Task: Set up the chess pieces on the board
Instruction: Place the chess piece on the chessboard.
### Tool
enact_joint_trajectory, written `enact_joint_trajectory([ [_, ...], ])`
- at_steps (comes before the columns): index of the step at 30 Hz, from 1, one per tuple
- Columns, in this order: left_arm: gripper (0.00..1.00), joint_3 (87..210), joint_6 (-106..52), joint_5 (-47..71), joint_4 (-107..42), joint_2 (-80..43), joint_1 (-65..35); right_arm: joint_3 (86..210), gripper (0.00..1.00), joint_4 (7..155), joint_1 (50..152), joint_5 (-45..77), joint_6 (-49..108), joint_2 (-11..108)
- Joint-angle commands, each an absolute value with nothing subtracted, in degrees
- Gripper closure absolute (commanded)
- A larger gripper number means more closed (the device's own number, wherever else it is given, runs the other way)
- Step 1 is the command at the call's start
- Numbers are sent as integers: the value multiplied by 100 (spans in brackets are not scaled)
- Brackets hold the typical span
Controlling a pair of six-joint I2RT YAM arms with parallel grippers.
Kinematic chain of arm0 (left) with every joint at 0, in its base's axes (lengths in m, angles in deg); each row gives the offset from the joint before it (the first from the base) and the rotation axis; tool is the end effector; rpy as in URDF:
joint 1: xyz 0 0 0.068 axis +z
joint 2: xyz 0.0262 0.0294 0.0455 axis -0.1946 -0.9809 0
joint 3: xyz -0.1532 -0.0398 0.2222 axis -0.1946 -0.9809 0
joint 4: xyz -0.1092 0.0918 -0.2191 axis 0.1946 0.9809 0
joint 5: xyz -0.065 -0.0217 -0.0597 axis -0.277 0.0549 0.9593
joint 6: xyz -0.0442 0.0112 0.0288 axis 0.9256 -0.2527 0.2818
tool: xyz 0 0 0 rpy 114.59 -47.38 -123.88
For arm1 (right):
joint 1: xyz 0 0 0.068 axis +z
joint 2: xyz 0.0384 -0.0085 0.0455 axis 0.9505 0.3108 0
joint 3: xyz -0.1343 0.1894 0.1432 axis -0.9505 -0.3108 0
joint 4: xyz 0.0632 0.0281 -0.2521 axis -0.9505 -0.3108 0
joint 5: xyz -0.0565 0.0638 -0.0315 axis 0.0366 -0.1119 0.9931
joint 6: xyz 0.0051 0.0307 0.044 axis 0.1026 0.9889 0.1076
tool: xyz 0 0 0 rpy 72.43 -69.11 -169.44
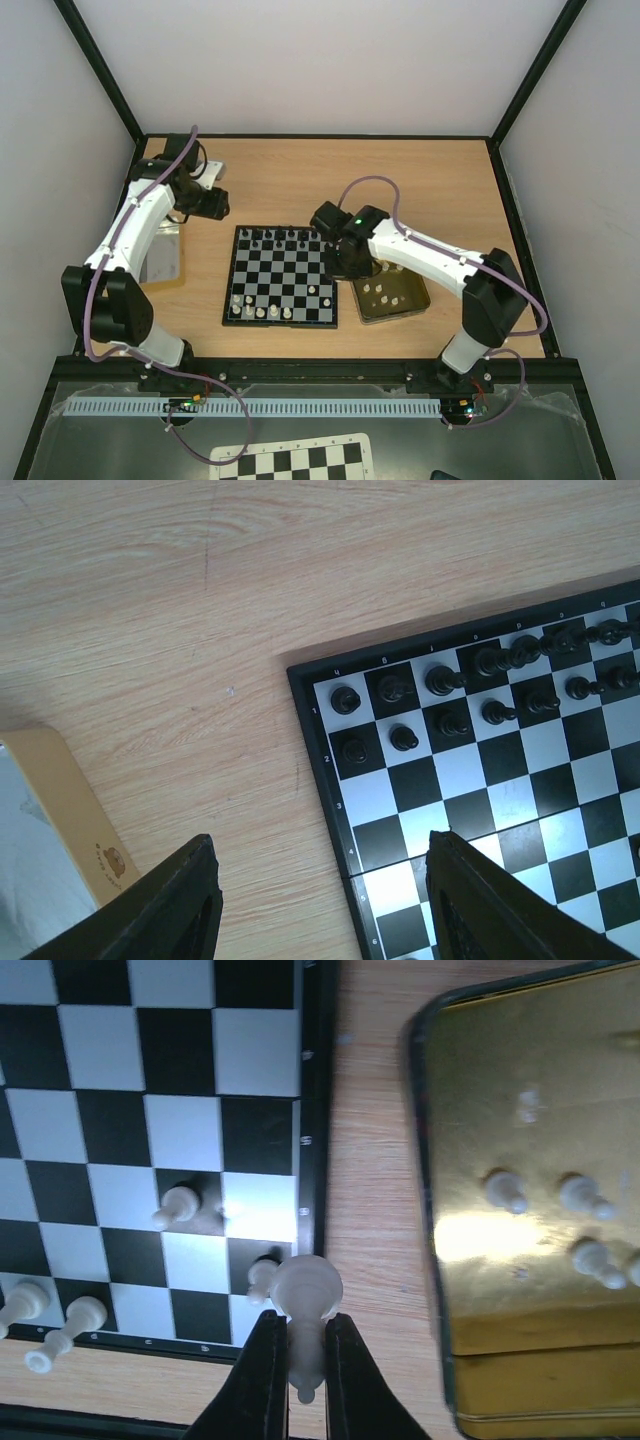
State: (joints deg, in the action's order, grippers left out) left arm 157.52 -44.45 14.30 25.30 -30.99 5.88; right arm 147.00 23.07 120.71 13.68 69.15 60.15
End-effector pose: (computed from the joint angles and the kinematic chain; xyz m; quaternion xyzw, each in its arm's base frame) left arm 0.3112 -0.0356 0.3108 0.1144 0.9605 -0.0874 0.2381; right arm 0.1994 0.2375 0.2501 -0.0310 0.9890 0.1438 0.0117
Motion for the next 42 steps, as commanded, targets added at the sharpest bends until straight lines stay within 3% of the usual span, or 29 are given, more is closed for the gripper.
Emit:
enact_joint_trajectory([
  [1,43,15693,-4364,1338,2470,-2885,568,15000,98,2521,12446,1428,7210,6410],
  [42,43,15299,-4318,1328,2352,-2392,639,15340,98,2932,13509,1181,7358,7473],
])
